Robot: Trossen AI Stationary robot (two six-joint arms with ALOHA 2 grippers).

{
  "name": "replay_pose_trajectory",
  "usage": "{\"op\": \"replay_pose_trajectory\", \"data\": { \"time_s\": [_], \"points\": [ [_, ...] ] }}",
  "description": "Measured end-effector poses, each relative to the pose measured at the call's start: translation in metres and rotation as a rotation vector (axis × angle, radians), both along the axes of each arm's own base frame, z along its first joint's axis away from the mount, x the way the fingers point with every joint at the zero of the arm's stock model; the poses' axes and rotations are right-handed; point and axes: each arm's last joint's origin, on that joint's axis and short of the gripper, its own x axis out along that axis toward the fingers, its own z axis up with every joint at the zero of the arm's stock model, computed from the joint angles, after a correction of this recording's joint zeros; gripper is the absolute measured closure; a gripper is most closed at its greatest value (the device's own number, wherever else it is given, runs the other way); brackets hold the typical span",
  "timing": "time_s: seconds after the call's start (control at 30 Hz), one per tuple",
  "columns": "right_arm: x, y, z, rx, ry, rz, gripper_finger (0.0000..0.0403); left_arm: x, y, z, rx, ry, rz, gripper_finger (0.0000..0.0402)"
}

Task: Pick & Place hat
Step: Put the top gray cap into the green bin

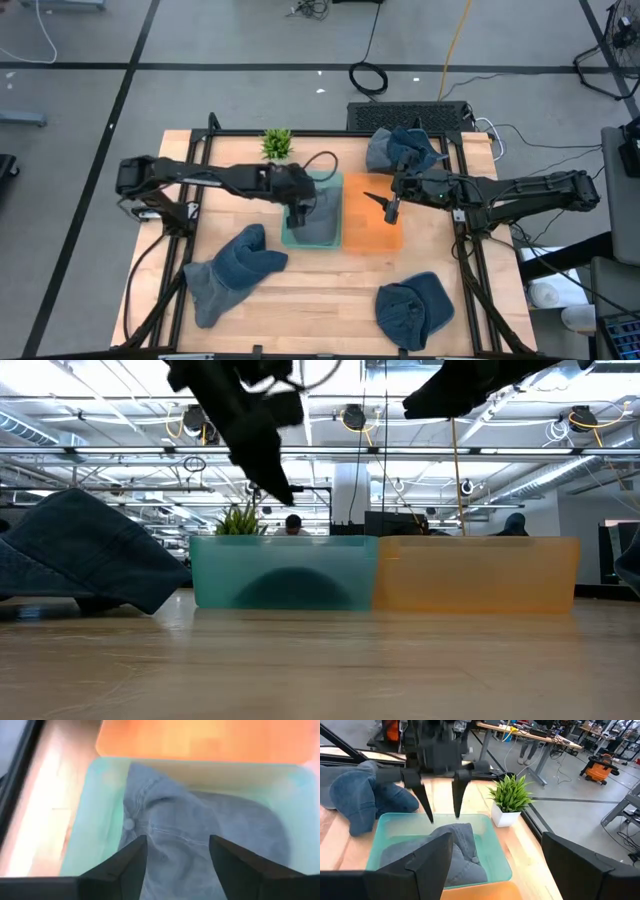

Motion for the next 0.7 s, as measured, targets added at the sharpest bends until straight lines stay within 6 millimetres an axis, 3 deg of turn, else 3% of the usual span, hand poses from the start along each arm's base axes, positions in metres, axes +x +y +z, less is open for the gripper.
{"op": "replay_pose_trajectory", "data": {
  "time_s": [0.37,0.5,0.7],
  "points": [
    [0.000,0.000,0.000,0.001,-0.001,0.001,0.0110,-0.030,-0.015,0.056,-0.013,-0.201,-0.083,0.0061],
    [0.000,0.000,0.000,0.050,-0.020,-0.013,0.0110,-0.040,-0.020,0.071,0.027,-0.252,-0.062,0.0054],
    [0.000,0.000,0.000,0.050,-0.018,-0.008,0.0110,-0.058,-0.032,0.087,0.009,-0.298,-0.120,0.0075]
  ]
}}
